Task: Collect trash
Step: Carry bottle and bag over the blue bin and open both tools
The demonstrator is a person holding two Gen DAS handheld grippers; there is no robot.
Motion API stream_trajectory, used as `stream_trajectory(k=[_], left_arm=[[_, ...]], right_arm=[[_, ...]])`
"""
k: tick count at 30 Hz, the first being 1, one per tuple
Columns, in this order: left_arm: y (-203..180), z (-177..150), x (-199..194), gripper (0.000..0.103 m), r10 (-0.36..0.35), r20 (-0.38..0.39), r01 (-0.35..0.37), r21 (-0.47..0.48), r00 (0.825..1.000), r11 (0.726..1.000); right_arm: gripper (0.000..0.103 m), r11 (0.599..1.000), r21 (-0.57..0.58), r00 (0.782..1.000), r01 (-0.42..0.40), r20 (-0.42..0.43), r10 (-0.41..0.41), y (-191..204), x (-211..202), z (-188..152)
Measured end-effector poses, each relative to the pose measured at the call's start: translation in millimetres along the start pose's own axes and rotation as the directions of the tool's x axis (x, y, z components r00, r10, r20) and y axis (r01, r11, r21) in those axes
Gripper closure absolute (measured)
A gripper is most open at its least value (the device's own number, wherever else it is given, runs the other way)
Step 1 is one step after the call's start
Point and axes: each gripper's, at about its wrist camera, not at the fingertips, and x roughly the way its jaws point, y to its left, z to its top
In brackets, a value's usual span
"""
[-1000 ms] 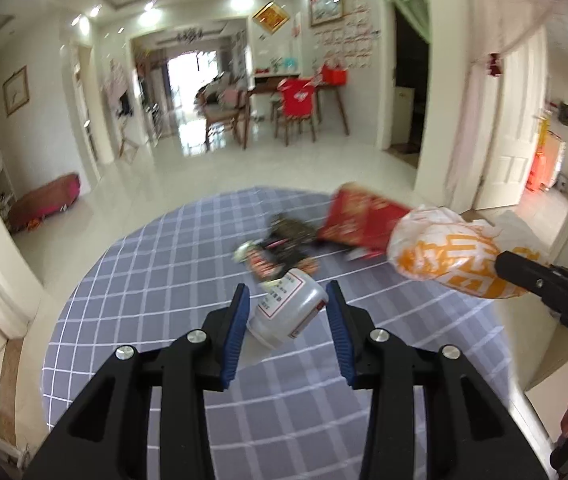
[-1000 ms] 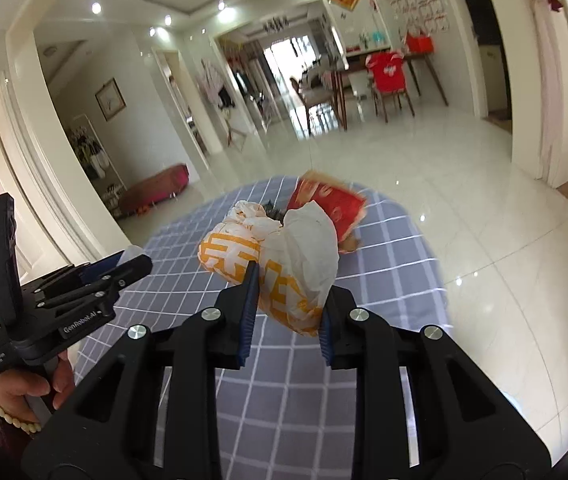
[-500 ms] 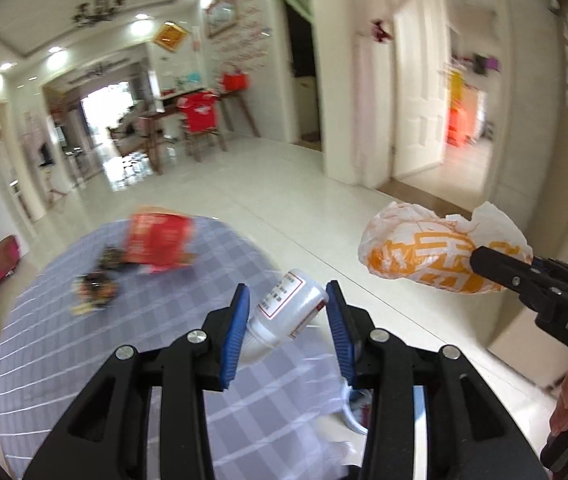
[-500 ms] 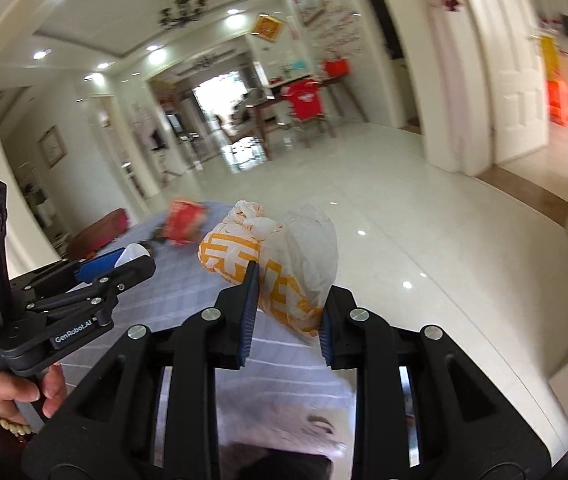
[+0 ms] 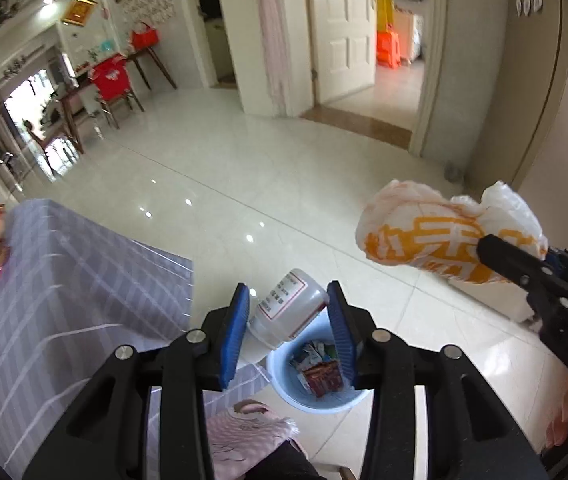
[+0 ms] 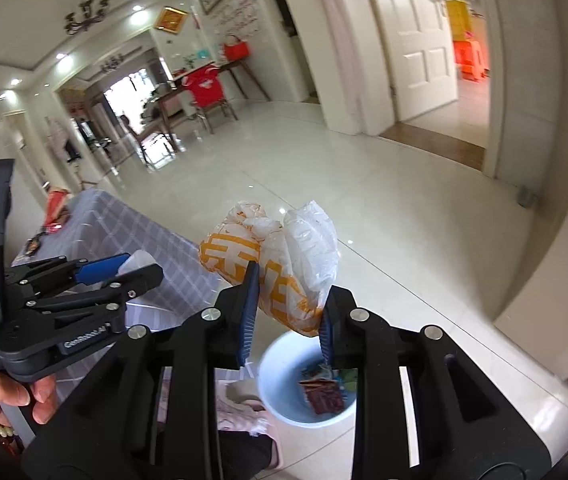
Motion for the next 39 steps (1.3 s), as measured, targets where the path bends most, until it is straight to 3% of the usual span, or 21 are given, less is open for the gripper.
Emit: stream_trajectory(k=[3,11,25,28,29,30,39], left_arm=[[-6.8,0.4,20.7,0.022,0.030,-0.038,-0.031,-0.007,0.999,1.000],[-2.0,-2.7,27.6,0.022,0.055,-0.056,-0.056,-0.009,0.997,0.998],[31.7,-3.8,-9.4,0.022,0.106,0.011,-0.105,-0.073,0.994,0.992],[39.7,-3.5,-15.9,0.022,0.113,0.021,-0.110,-0.089,0.993,0.990],[41.9,-3.5,-16.9,0.022,0.116,0.022,-0.113,-0.092,0.993,0.989],[44.6,-4.0,-18.2,0.022,0.118,0.022,-0.115,-0.096,0.993,0.989],[64.4,-8.5,-32.1,0.022,0.131,0.034,-0.126,-0.121,0.991,0.985]], right_arm=[[0.077,1.000,0.016,1.000,0.013,-0.017,-0.012,-13.2,9.3,-1.5],[0.077,1.000,0.021,0.998,-0.001,-0.063,0.002,-15.0,26.7,-9.7],[0.076,0.999,0.003,0.996,-0.047,-0.079,0.047,10.4,39.3,-9.5],[0.070,0.998,0.011,0.995,-0.068,-0.079,0.068,13.9,43.5,-9.3],[0.048,0.997,0.015,0.994,-0.073,-0.079,0.074,15.1,45.6,-9.4],[0.032,0.997,0.021,0.994,-0.070,-0.081,0.071,15.2,48.0,-9.7],[0.032,0.998,0.028,0.992,-0.055,-0.116,0.058,26.1,54.1,-12.1]])
